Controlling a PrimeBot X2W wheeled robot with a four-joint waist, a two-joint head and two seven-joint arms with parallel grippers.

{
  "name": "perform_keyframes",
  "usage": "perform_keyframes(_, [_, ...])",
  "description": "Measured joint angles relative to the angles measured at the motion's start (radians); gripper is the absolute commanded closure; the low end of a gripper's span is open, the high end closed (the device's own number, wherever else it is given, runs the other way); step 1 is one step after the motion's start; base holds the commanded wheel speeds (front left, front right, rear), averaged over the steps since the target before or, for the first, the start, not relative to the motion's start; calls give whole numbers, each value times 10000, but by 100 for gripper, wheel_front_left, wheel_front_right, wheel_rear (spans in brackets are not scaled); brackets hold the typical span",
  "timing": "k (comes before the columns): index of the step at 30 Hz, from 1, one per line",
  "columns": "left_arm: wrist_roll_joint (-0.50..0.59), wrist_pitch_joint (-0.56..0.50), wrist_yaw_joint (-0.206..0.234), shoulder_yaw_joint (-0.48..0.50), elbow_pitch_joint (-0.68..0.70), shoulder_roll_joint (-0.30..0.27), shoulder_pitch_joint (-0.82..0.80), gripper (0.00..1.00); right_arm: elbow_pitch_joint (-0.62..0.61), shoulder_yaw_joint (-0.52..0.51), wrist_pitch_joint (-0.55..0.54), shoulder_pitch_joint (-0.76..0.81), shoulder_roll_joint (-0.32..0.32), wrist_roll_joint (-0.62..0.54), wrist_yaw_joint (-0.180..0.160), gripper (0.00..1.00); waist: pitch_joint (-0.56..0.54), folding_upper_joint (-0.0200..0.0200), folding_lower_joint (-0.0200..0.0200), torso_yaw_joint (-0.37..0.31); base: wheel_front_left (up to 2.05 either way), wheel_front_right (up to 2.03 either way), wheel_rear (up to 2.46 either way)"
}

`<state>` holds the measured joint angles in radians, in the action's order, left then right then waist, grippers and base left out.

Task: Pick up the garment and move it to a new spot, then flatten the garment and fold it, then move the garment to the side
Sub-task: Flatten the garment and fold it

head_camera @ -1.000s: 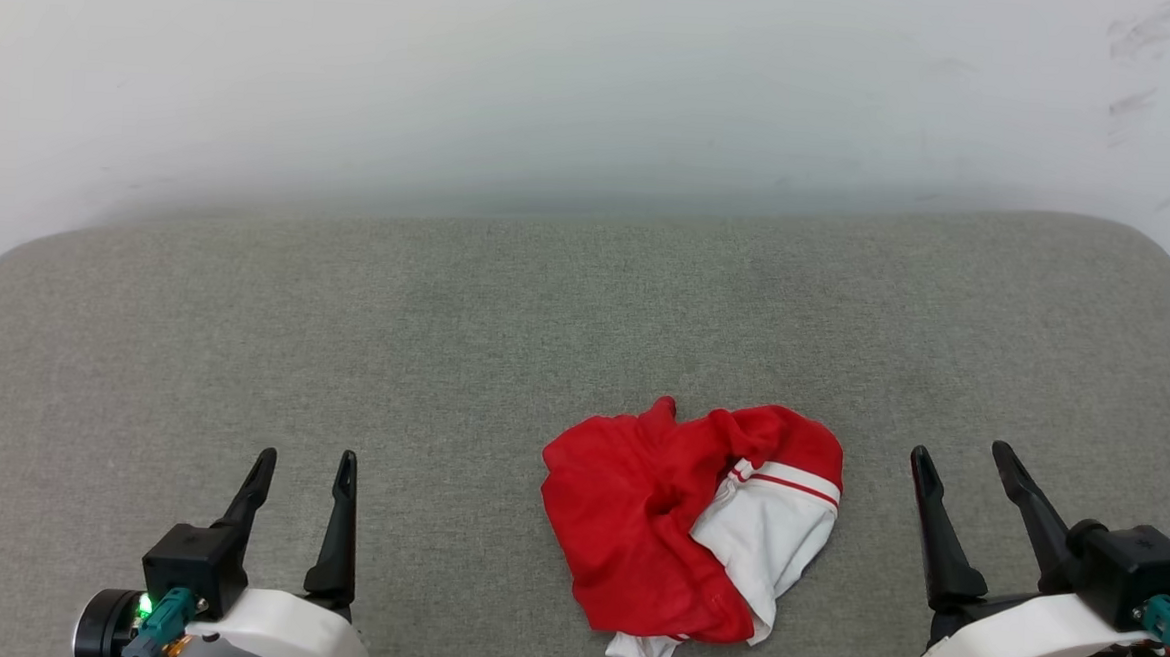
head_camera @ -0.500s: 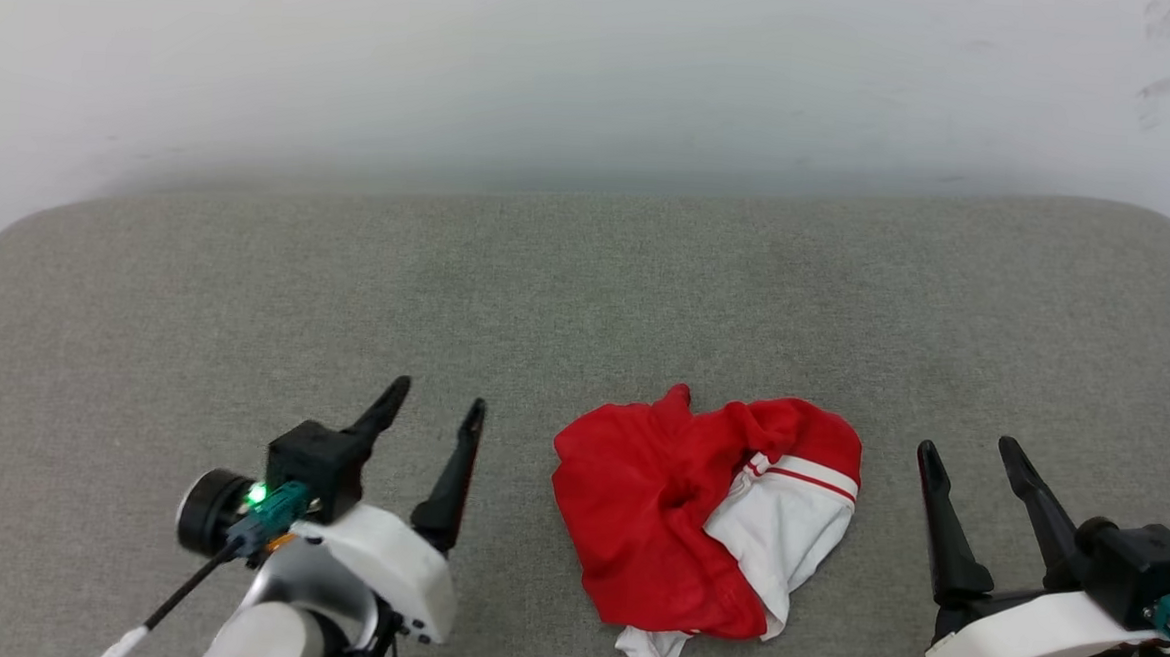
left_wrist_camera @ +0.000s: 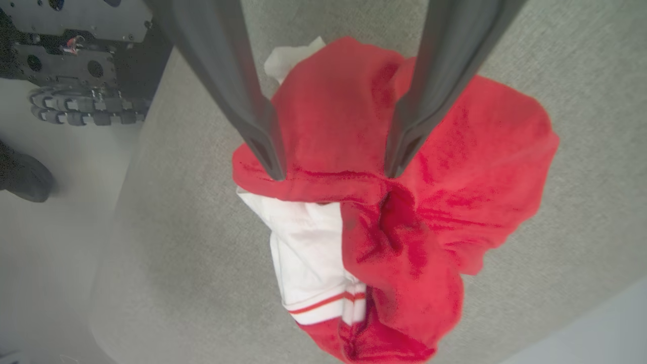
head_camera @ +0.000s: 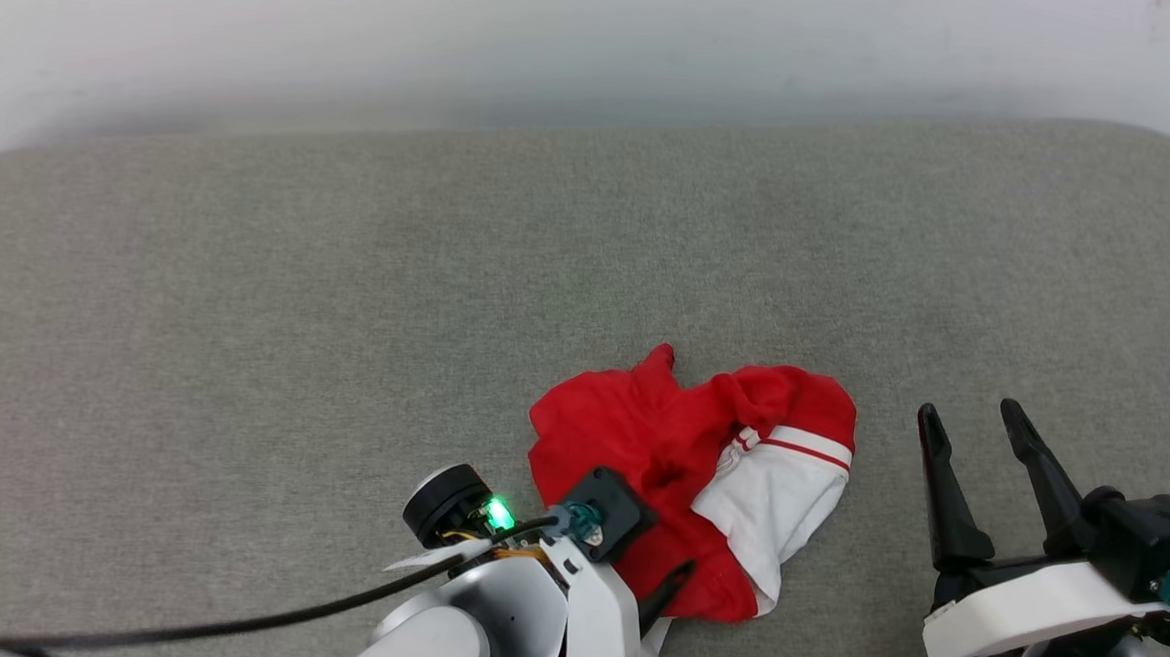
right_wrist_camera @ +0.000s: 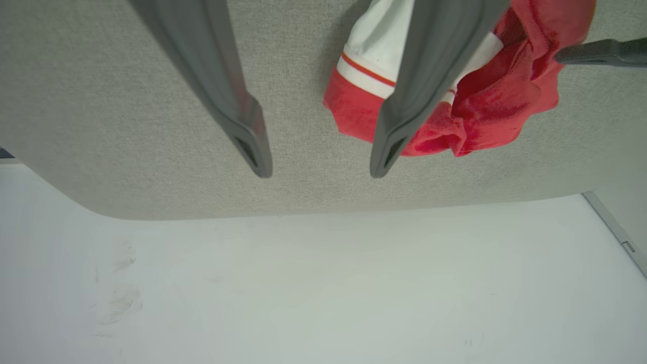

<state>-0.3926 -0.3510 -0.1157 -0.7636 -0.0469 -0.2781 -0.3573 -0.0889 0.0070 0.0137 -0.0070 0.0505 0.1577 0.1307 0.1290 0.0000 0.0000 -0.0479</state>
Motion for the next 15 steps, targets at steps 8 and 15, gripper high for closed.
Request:
perform_keyframes(8, [-192,-1195,-123,-1012,-667,-456,-669,18,221,23,219,-197,0,123,0,0,548,0,0,-256,0,0,0])
perform_keyframes(15, [-420,-1032,-136,-1290,-639,-736,-1141,100,443,40,395,-384,0,209,0,0,622,0,0,-347,0,0,0])
